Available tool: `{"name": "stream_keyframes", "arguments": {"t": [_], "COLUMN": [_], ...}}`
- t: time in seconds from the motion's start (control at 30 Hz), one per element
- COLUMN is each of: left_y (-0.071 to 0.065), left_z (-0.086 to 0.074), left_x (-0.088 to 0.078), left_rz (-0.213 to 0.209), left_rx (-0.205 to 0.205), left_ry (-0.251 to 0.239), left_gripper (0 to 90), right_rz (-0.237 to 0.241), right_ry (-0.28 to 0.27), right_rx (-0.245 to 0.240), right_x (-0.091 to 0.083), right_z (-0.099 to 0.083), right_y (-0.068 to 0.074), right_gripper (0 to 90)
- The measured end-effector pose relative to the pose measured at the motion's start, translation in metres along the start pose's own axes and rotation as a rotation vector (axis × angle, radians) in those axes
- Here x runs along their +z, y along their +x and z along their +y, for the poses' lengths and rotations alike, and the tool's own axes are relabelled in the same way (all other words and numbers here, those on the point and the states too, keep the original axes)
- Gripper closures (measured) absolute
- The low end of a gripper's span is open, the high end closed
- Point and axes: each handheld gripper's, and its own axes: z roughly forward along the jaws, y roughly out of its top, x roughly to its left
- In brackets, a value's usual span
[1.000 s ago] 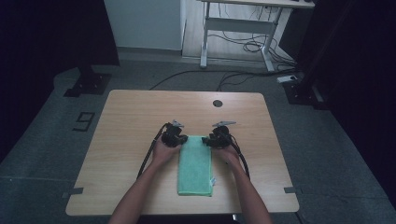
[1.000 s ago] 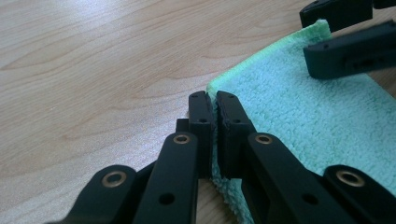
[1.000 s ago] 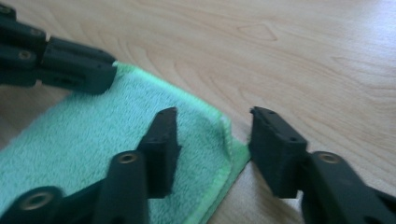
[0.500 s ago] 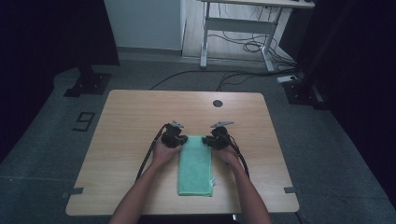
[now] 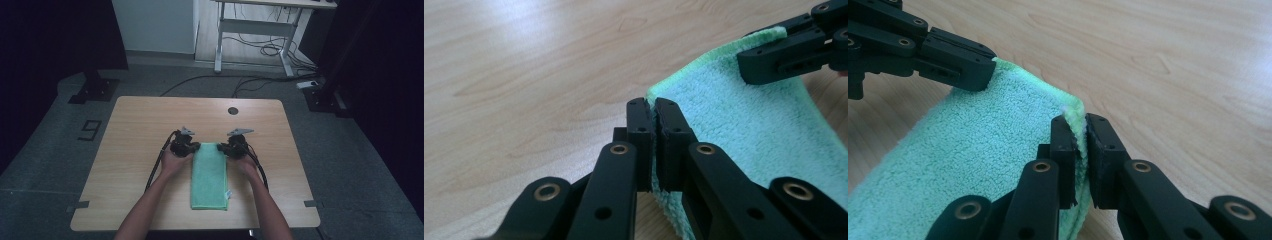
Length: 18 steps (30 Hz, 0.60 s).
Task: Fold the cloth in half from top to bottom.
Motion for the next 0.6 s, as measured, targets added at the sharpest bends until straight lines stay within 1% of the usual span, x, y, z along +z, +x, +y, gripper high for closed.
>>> {"name": "stream_keyframes", "arguments": {"t": [0.07,0.17,0.23,0.33,0.47,0.6], "left_y": [-0.001,-0.003,-0.004,-0.004,-0.004,-0.005], "left_z": [0.002,0.006,0.007,0.008,0.008,0.011], "left_x": [-0.004,-0.009,-0.010,-0.010,-0.011,-0.016], "left_rz": [-0.002,0.000,-0.002,-0.001,-0.001,0.000], "left_rx": [0.002,0.016,0.009,0.009,0.011,0.016], "left_ry": [-0.011,-0.026,-0.036,-0.036,-0.037,-0.048], "left_gripper": [86.4,86.4,86.4,86.4,86.4,86.4], "right_rz": [-0.003,-0.011,-0.016,-0.012,-0.010,-0.011], "right_ry": [-0.011,-0.027,-0.039,-0.049,-0.048,-0.061], "right_rx": [-0.009,-0.020,-0.027,-0.034,-0.035,-0.037], "right_x": [-0.003,-0.008,-0.011,-0.014,-0.015,-0.016], "right_z": [0.002,0.004,0.006,0.007,0.007,0.008], "right_y": [0.001,0.003,0.004,0.004,0.004,0.005], "right_gripper": [82.3,82.3,82.3,82.3,82.3,82.3]}}
